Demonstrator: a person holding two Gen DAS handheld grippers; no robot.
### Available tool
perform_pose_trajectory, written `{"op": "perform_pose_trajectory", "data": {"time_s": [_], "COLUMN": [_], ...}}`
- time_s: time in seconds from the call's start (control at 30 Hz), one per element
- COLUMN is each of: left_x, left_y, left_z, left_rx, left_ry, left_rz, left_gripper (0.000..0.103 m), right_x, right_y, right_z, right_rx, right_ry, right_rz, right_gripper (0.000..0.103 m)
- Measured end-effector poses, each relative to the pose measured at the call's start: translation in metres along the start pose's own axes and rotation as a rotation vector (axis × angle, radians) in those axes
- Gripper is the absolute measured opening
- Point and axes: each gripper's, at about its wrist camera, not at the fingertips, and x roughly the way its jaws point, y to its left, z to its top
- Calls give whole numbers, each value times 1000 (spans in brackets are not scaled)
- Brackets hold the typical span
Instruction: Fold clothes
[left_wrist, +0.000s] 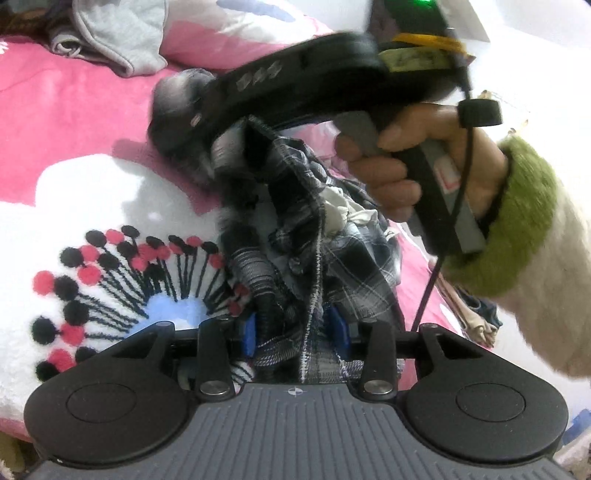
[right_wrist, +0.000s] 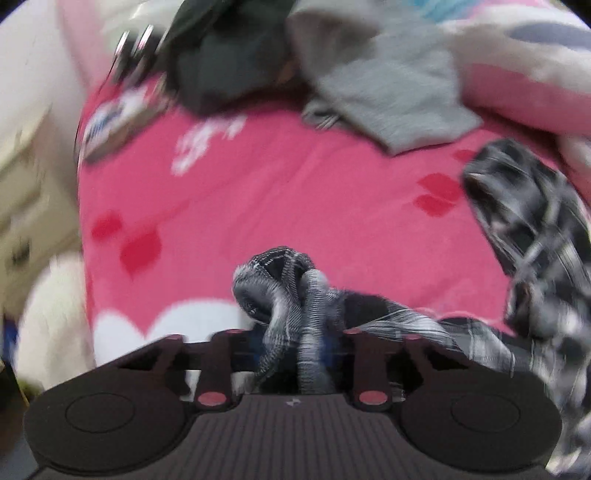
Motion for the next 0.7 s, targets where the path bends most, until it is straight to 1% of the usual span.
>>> {"op": "perform_pose_trajectory", "data": {"time_s": [0.07,0.17,0.2,0.3,0.37,0.4,0.43,0.47,0.5,0.53,0.57,0.63,0.7], "left_x": [-1,-1,-1,1,3,3,4,5,6,7,7,2,-7], "left_y": [-2,-5,-6,-14,-20,-23,-26,-28,-32,-35,-37,-40,-42], "left_z": [0,2,4,5,4,3,1,-4,-6,-8,-9,-8,-5], "left_rx": [4,-2,0,22,45,62,75,84,94,104,113,116,109], "left_ry": [0,5,7,11,12,9,2,-5,-10,-14,-23,-51,-106], "left_rz": [5,3,4,16,29,34,38,41,44,54,66,76,67], "left_gripper": [41,48,52,57,57,55,50,36,30,27,18,15,13], "right_x": [-14,-47,-59,-92,-111,-119,-125,-129,-134,-138,-140,-145,-151], "right_y": [-12,-38,-44,-63,-73,-77,-82,-86,-90,-94,-97,-99,-100], "right_z": [-1,-14,-21,-42,-62,-72,-82,-91,-100,-108,-113,-119,-121], "right_rx": [119,310,356,489,568,604,634,660,686,707,721,731,732], "right_ry": [-81,-256,-314,-487,-595,-641,-673,-699,-725,-739,-742,-748,-759], "right_rz": [17,57,64,87,101,109,116,121,127,129,127,115,106], "right_gripper": [20,20,20,20,20,20,20,20,20,20,20,20,20]}}
